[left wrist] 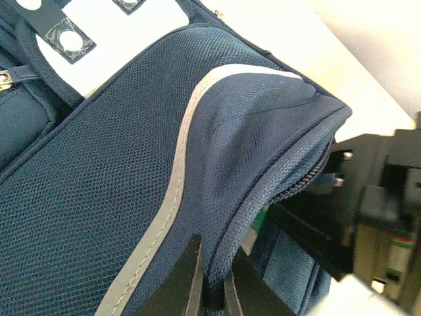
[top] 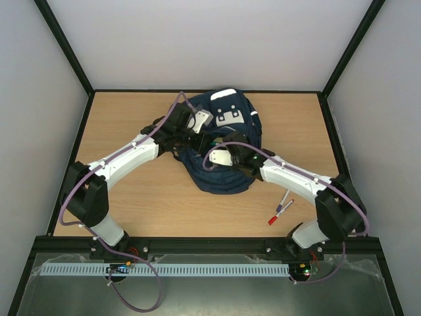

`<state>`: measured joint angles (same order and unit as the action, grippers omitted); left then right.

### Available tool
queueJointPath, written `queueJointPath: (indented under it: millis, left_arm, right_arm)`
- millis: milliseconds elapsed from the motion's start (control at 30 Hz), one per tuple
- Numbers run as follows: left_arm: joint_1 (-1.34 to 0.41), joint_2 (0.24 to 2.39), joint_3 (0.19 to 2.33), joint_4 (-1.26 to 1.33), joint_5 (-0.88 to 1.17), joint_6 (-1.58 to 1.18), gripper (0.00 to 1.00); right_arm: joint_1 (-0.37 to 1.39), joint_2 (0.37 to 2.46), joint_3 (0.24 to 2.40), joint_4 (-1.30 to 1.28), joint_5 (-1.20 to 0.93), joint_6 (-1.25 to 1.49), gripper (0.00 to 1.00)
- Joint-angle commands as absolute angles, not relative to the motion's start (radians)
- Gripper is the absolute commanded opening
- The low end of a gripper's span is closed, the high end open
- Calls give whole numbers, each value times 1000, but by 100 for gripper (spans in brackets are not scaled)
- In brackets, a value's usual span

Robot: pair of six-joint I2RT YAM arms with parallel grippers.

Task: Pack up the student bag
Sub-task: Place the stationery in the student bag.

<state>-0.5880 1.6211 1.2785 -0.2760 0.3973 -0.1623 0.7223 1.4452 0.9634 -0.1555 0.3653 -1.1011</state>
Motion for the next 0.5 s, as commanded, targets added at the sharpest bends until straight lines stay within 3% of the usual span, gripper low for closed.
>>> queueJointPath:
  millis: [0, 300, 400, 467]
  left_arm:
    - [-578, 1596, 1328, -213, 439, -192, 5]
    - [-571, 1586, 1328, -213, 442, -188, 5]
    - [-569, 1582, 1328, -213, 443, -189, 5]
    - [-569, 1581, 1328, -213, 443, -187, 5]
  right_arm:
    - [730, 1525, 1004, -113, 375, -1138, 2]
    - [727, 1643, 972, 99, 491, -1253, 2]
    - [722, 1665, 965, 205, 523, -1287, 9]
    - [716, 1681, 968, 296, 550, -1297, 19]
